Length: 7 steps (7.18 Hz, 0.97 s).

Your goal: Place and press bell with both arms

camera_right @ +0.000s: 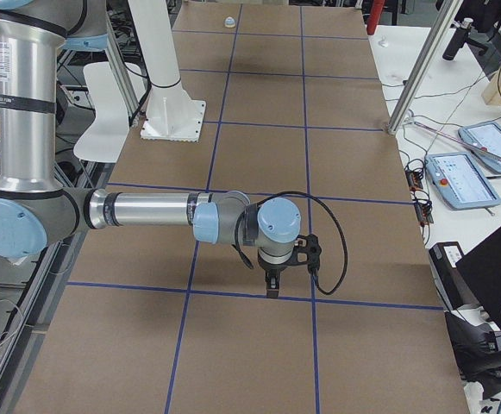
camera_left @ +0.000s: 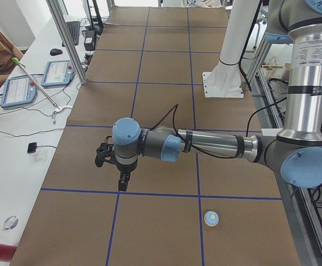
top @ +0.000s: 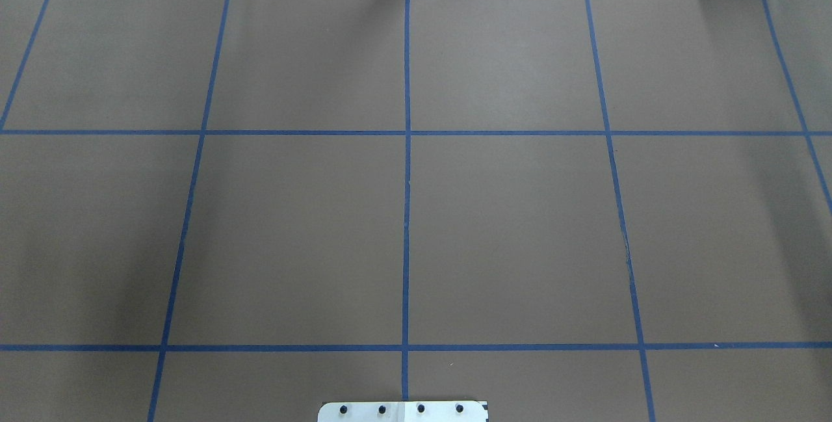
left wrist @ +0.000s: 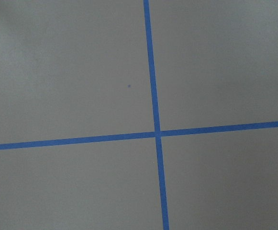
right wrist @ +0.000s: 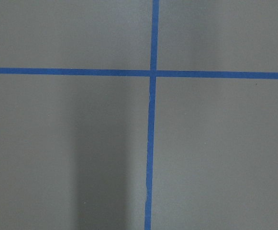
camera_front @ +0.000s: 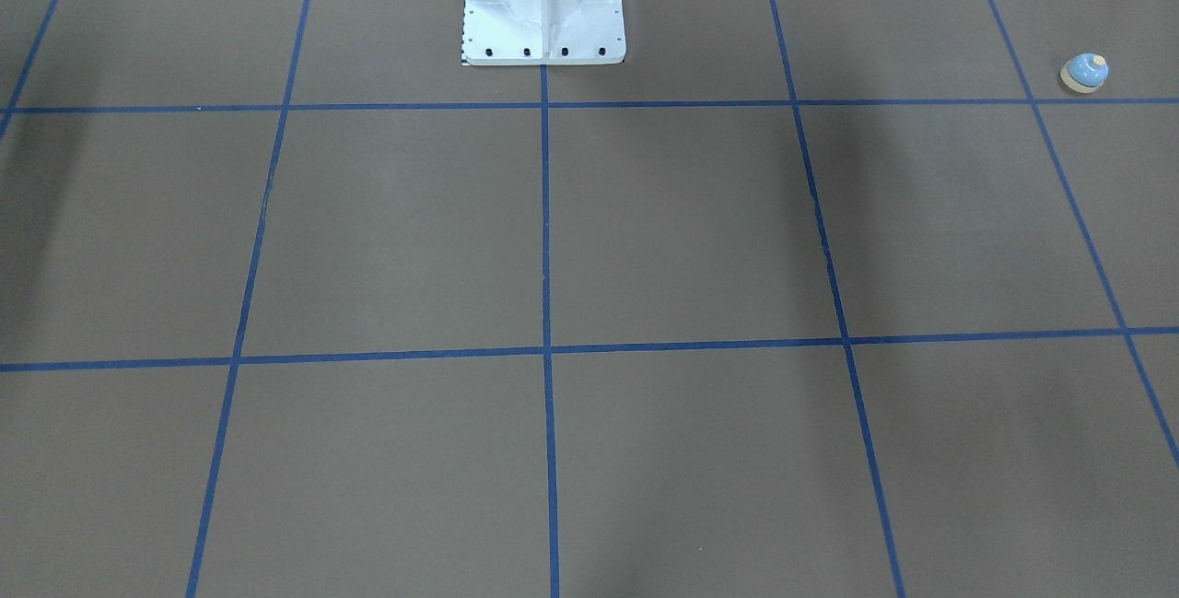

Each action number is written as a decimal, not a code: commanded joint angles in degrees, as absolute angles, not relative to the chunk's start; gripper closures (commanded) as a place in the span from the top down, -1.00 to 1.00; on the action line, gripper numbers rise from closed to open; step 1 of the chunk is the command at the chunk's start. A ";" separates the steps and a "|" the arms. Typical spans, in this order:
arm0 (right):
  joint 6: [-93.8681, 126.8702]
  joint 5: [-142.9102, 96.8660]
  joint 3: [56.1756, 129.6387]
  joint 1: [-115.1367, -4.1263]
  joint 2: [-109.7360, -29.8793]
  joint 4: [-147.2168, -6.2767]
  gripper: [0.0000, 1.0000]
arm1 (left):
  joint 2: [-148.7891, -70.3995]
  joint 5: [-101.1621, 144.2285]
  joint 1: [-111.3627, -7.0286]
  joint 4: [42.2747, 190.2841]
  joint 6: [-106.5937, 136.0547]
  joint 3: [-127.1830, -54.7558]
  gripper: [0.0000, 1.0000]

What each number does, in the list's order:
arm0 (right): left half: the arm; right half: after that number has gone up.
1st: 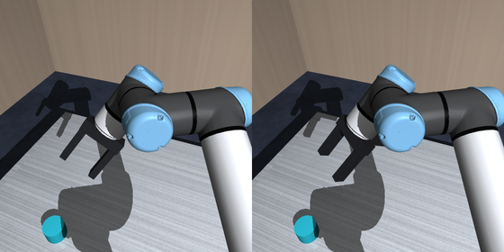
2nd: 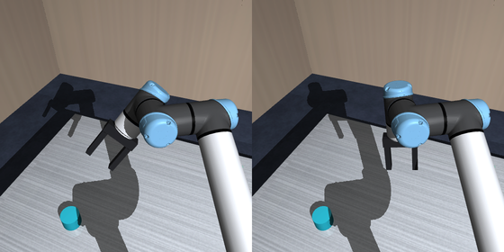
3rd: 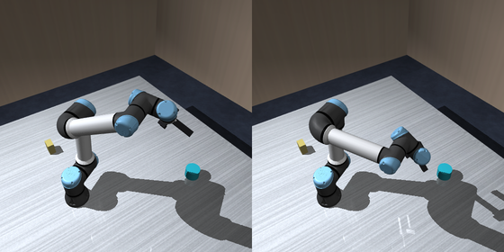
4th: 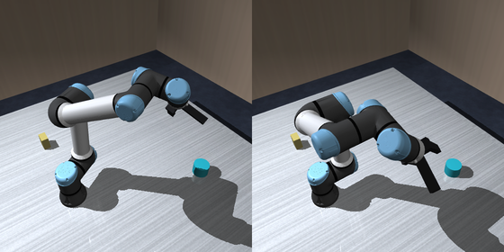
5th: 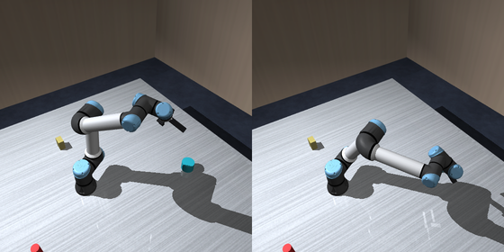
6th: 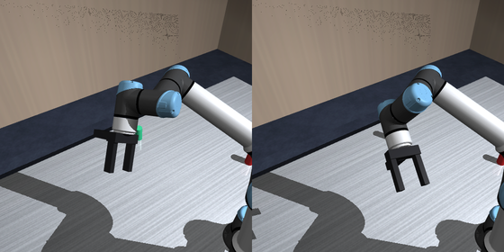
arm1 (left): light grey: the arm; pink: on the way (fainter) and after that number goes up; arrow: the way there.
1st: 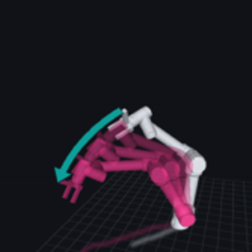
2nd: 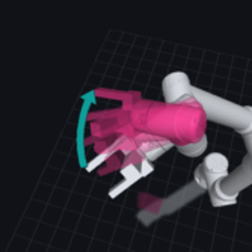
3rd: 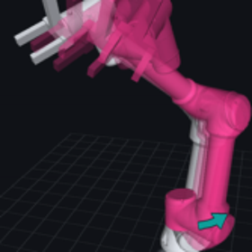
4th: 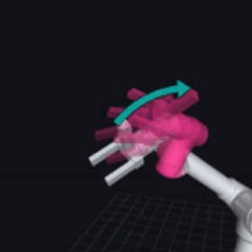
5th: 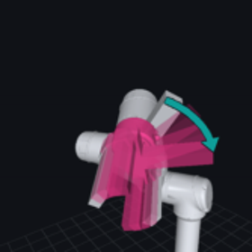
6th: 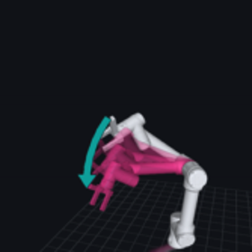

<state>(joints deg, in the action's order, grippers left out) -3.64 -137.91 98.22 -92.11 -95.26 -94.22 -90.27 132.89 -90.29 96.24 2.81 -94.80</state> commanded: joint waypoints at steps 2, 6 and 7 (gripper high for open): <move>-3.69 -137.90 98.26 -92.11 -95.19 -94.22 1.00 | -89.82 132.89 -90.26 96.24 2.81 -95.10 1.00; -3.60 -137.90 98.35 -92.11 -95.10 -94.22 1.00 | -86.85 131.32 -90.26 90.83 9.88 -105.58 1.00; -3.60 -137.90 98.35 -92.11 -95.18 -94.22 1.00 | -86.23 126.00 -89.31 81.57 11.15 -114.08 1.00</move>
